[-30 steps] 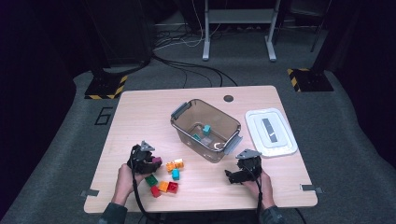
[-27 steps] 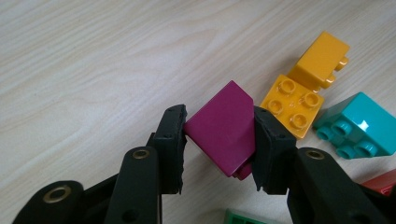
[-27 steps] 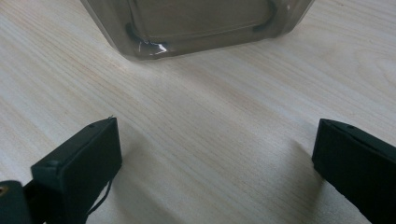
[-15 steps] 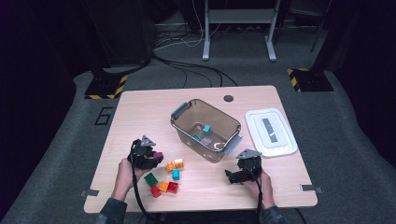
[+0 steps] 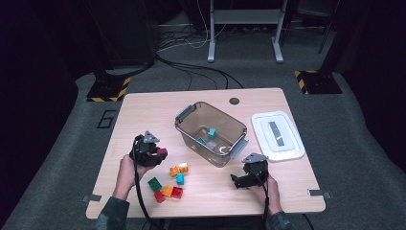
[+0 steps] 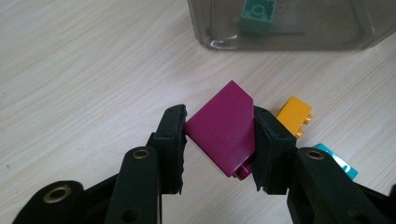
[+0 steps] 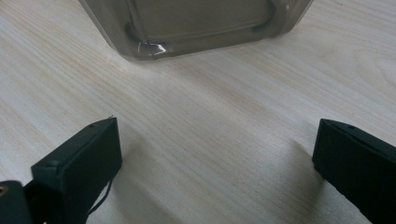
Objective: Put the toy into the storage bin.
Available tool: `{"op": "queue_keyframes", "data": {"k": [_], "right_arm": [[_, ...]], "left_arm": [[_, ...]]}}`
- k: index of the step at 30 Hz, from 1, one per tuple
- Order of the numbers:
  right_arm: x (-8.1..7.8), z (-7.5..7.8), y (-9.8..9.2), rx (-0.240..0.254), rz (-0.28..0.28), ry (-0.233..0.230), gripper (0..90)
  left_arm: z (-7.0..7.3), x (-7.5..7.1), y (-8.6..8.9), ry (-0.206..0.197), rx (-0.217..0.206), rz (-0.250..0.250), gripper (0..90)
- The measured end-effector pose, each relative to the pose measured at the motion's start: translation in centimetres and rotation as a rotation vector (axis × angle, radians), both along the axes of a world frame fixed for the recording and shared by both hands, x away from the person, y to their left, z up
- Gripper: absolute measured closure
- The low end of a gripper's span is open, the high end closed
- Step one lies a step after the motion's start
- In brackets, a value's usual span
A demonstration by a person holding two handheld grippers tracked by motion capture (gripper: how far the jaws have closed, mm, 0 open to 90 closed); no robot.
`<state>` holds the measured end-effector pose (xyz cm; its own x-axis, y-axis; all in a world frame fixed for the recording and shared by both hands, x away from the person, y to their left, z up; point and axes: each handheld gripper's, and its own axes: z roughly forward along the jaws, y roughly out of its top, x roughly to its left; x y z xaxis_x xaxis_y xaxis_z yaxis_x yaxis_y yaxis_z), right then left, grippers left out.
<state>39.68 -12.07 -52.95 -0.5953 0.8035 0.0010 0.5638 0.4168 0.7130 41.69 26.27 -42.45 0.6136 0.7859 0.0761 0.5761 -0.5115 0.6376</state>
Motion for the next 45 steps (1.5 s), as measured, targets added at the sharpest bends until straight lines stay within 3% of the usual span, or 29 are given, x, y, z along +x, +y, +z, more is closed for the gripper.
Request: {"op": "queue_keyframes", "data": {"k": [13, 24, 45], "right_arm": [[0.0, 0.0, 0.0, 0.001, -0.001, 0.0, 0.6], [0.0, 0.0, 0.0, 0.0, -0.001, -0.001, 0.6], [0.0, 0.0, 0.0, 0.0, -0.001, -0.002, 0.6]], "left_arm": [[2.4, 0.5, -0.5, -0.03, 0.012, -0.009, 59.1], [5.3, 1.2, -1.1, -0.073, 0.012, -0.025, 59.1], [9.0, 2.8, -2.2, -0.122, 0.013, -0.04, 59.1]]}}
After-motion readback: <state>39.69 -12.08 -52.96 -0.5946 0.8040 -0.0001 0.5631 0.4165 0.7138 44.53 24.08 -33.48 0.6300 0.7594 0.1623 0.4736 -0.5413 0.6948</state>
